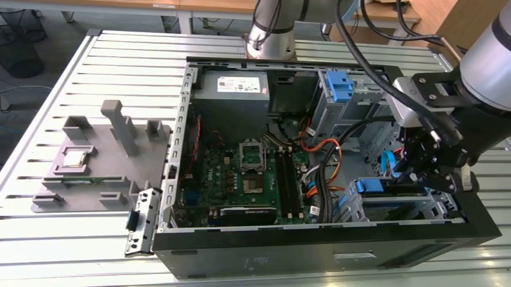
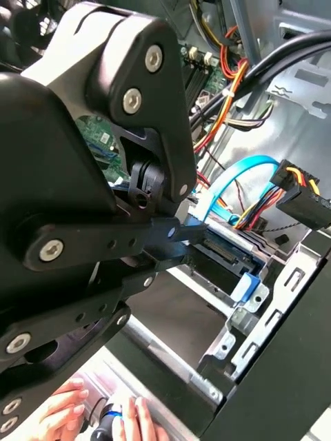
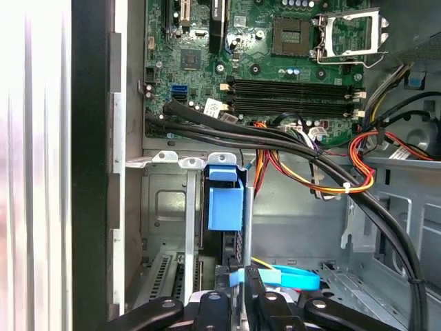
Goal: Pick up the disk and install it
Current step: 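Insert the first disk wire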
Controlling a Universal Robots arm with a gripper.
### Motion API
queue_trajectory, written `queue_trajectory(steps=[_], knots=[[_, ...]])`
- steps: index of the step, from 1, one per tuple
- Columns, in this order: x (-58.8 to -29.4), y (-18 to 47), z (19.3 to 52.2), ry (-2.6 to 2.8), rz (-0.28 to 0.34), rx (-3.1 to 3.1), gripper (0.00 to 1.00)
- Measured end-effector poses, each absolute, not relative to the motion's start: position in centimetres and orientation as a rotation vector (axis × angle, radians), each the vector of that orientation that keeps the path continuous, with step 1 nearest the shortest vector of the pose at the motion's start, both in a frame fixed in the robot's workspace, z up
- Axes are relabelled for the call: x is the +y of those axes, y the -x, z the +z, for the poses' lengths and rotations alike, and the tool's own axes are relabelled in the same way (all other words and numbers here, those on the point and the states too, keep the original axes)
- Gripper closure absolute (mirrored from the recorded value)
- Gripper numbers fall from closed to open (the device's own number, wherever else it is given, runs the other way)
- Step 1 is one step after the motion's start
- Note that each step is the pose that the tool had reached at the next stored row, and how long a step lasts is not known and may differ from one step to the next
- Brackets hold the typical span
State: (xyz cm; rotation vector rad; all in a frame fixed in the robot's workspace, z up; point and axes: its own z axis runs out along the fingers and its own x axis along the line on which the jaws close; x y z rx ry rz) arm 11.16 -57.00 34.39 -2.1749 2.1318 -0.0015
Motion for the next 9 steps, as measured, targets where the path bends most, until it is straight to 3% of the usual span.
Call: queue_trajectory(steps=[9], knots=[[-57.01,-11.16,34.94,2.175,-0.002,2.132,0.77]])
